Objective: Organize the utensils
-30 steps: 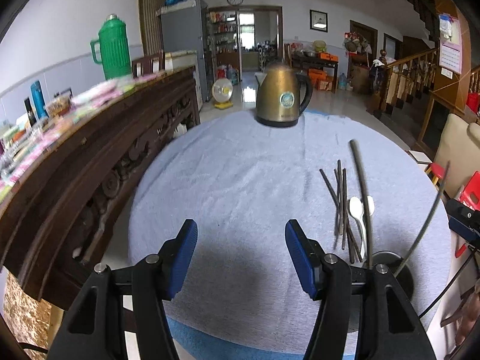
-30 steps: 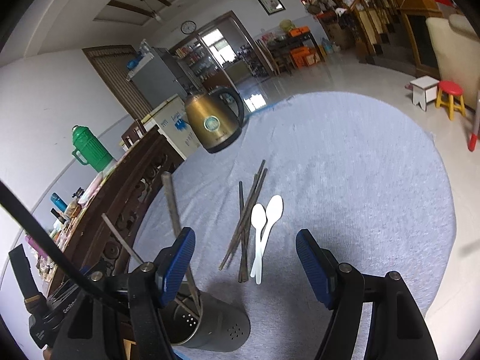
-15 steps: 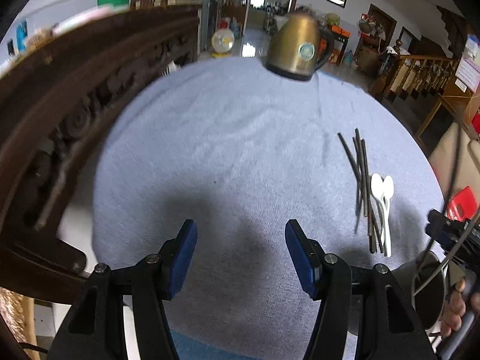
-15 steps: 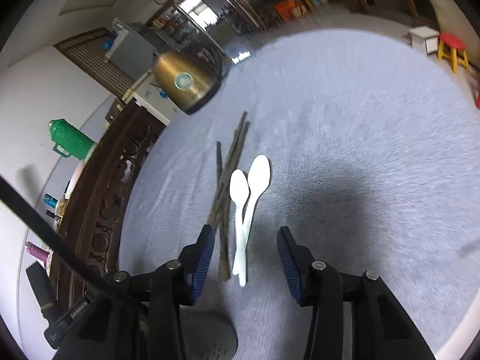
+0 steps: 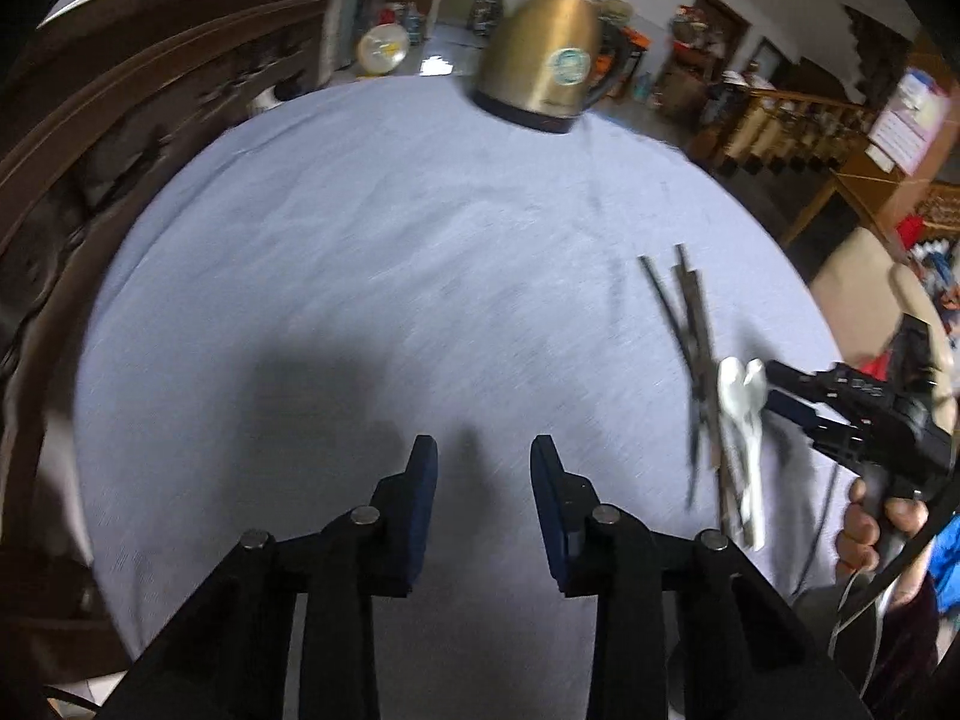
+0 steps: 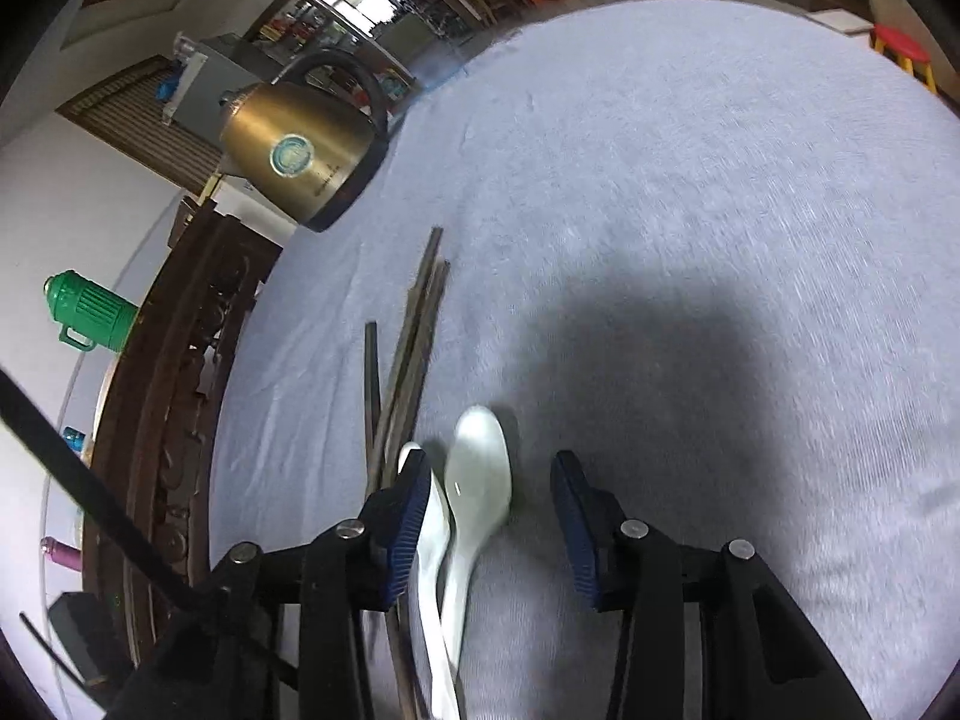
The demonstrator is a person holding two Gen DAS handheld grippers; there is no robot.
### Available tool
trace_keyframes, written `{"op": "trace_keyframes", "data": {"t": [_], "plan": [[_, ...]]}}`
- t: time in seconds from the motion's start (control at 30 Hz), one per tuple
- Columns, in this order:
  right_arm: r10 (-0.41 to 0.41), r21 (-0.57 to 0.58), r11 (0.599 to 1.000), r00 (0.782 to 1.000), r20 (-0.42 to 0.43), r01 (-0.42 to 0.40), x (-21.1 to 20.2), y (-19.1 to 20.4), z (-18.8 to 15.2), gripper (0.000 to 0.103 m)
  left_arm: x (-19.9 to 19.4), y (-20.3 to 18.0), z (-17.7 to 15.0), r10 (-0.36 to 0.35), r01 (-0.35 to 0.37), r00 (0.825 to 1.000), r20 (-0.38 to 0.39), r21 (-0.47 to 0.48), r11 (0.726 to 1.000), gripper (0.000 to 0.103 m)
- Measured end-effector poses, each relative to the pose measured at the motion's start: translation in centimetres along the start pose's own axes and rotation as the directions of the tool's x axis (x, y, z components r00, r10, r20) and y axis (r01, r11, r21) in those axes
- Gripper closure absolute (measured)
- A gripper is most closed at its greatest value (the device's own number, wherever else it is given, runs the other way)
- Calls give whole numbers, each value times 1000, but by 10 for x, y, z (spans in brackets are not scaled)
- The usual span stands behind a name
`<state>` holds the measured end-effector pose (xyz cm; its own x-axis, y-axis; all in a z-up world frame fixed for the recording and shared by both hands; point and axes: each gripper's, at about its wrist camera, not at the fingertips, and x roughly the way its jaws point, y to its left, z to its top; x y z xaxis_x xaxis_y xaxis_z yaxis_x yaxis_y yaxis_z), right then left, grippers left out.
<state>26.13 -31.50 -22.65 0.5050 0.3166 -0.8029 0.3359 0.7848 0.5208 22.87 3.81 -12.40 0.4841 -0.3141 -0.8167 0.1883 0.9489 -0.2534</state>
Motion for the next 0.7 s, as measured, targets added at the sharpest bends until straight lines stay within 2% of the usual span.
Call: {"op": "trace_keyframes", "data": {"t": [0.03, 0.1, 0.17, 0.43, 0.53, 0.7], "plan": [[-1, -5, 1000, 1000, -2, 1, 2, 1, 1, 64, 4, -8, 6, -23, 23, 1000, -1, 23, 999, 72], [4, -10, 1000, 1000, -26, -4, 10, 3, 4, 86, 11, -20, 16, -60, 60, 998, -6, 60, 996, 75], [-3, -22, 1000, 1000, -31, 3, 15, 3, 5, 96, 20, -31, 25, -87, 88, 996, -12, 93, 992, 77], [56, -10, 998, 996, 66, -55, -2, -12, 5, 99, 58, -73, 52, -199, 214, 975, -98, 179, 960, 79], [56, 12, 998, 995, 83, -57, -9, -22, 4, 99, 67, -98, 64, -239, 261, 964, -119, 230, 938, 79], [46, 70, 996, 991, 122, -55, -26, -50, 5, 99, 82, -143, 69, -247, 285, 957, -149, 342, 895, 79]]}}
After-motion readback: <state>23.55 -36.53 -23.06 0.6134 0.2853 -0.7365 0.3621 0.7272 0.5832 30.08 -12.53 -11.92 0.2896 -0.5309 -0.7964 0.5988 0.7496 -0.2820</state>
